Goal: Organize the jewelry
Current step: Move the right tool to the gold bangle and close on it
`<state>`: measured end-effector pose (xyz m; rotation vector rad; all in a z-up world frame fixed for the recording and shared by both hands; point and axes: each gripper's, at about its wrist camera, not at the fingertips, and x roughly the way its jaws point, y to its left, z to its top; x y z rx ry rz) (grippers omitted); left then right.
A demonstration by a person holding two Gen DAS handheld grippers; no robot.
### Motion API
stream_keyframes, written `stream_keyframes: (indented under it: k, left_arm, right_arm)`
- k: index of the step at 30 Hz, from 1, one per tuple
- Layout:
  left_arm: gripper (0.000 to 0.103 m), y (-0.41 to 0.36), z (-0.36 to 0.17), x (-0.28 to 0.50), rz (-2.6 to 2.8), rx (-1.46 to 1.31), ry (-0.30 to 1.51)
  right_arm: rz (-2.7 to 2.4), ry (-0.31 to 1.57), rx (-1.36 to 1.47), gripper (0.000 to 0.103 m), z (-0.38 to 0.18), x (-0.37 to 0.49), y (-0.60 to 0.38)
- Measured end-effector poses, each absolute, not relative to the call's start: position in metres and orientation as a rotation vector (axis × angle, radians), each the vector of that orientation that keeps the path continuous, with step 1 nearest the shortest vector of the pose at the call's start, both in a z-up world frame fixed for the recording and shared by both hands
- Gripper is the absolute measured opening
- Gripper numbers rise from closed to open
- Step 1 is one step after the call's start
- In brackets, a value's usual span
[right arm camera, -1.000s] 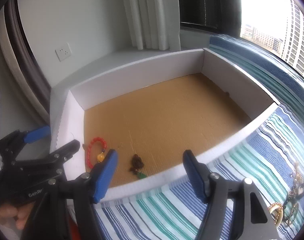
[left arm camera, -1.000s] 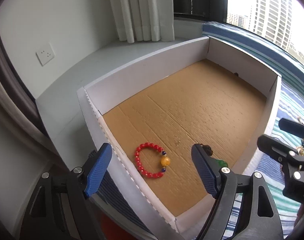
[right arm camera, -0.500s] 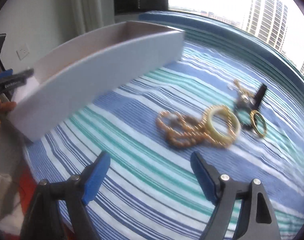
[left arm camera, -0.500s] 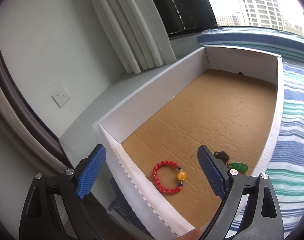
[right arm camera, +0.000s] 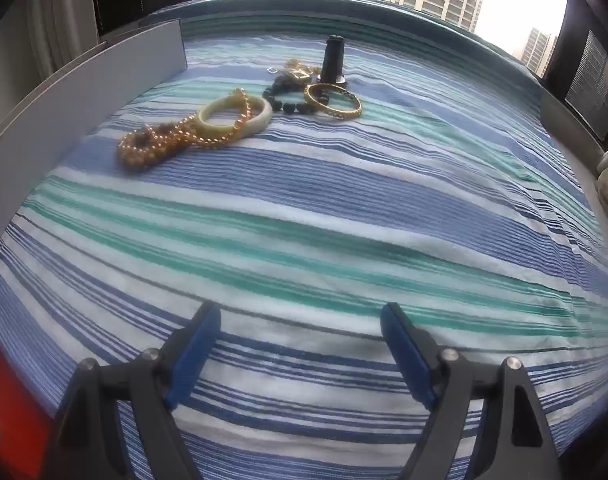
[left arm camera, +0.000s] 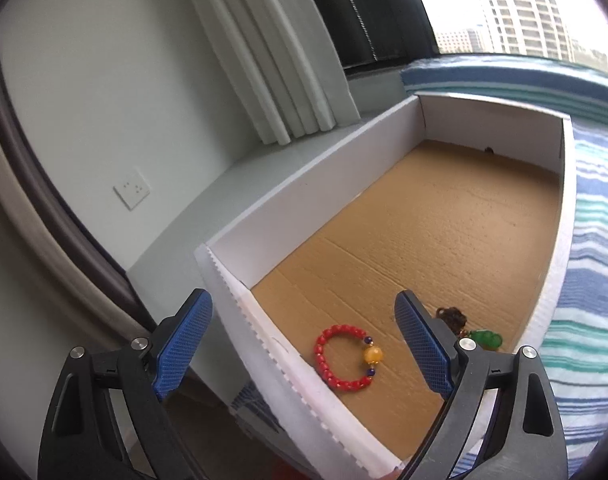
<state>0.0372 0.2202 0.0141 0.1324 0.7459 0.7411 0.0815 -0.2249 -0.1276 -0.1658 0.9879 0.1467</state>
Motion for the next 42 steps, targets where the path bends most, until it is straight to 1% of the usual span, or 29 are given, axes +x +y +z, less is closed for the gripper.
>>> stream_keyframes:
  k: [4, 9, 12, 17, 20, 23, 28, 29, 30, 31, 32, 34, 36, 38, 42]
  left_arm:
    - [0.099, 0.195, 0.042, 0.021, 0.678, 0.102, 0.644]
    - [0.101, 0.142, 0.053, 0.025, 0.397, 0.05, 0.674]
    - [0.101, 0.103, 0.041, 0.044, 0.175, 0.03, 0.753]
    - [0.101, 0.045, 0.004, 0.073, -0.045, -0.011, 0.886]
    - [0.101, 0.026, -0.018, 0.085, -0.09, -0.018, 0.937]
    - [0.101, 0.015, -0.036, 0.091, -0.118, -0.014, 0.981]
    - [0.101, 0.012, -0.053, 0.085, -0.109, 0.047, 1.025]
    - [0.101, 0.012, -0.055, 0.083, -0.103, 0.057, 1.024]
    - [0.101, 0.014, -0.056, 0.08, -0.099, 0.062, 1.022]
    - [0.101, 0.016, -0.057, 0.078, -0.095, 0.062, 1.022]
    - [0.101, 0.019, -0.058, 0.076, -0.092, 0.053, 1.023]
    - [0.101, 0.026, -0.059, 0.072, -0.088, 0.026, 1.025]
    - [0.101, 0.033, -0.06, 0.067, -0.077, 0.009, 1.028]
    - [0.101, 0.039, -0.06, 0.062, -0.064, 0.007, 1.021]
    - [0.101, 0.053, -0.061, 0.057, -0.042, -0.013, 1.024]
  right_arm:
    - [0.155, 0.997, -0.152, 0.084, -0.133, 0.083, -0.226]
    - [0.17, 0.991, -0.122, 0.085, -0.135, 0.084, -0.229]
    - [0.17, 0.974, -0.118, 0.086, -0.135, 0.082, -0.23]
    - [0.188, 0.931, -0.122, 0.086, -0.136, 0.073, -0.233]
    - [0.217, 1.004, -0.117, 0.086, -0.13, 0.077, -0.234]
    - [0.278, 1.001, -0.043, 0.086, -0.111, 0.085, -0.241]
    - [0.365, 0.942, -0.03, 0.085, -0.069, 0.123, -0.242]
    - [0.368, 0.922, -0.035, 0.082, -0.061, 0.135, -0.242]
    - [0.377, 0.901, -0.047, 0.07, -0.055, 0.148, -0.24]
    - [0.391, 0.886, -0.065, 0.064, -0.052, 0.163, -0.238]
    - [0.407, 0.872, -0.082, 0.053, -0.051, 0.18, -0.236]
    - [0.429, 0.885, -0.133, 0.049, -0.06, 0.215, -0.229]
    - [0.44, 0.917, -0.216, 0.04, -0.075, 0.246, -0.217]
    - [0.424, 0.948, -0.312, 0.038, -0.093, 0.271, -0.206]
    - [0.413, 0.983, -0.402, 0.037, -0.117, 0.298, -0.196]
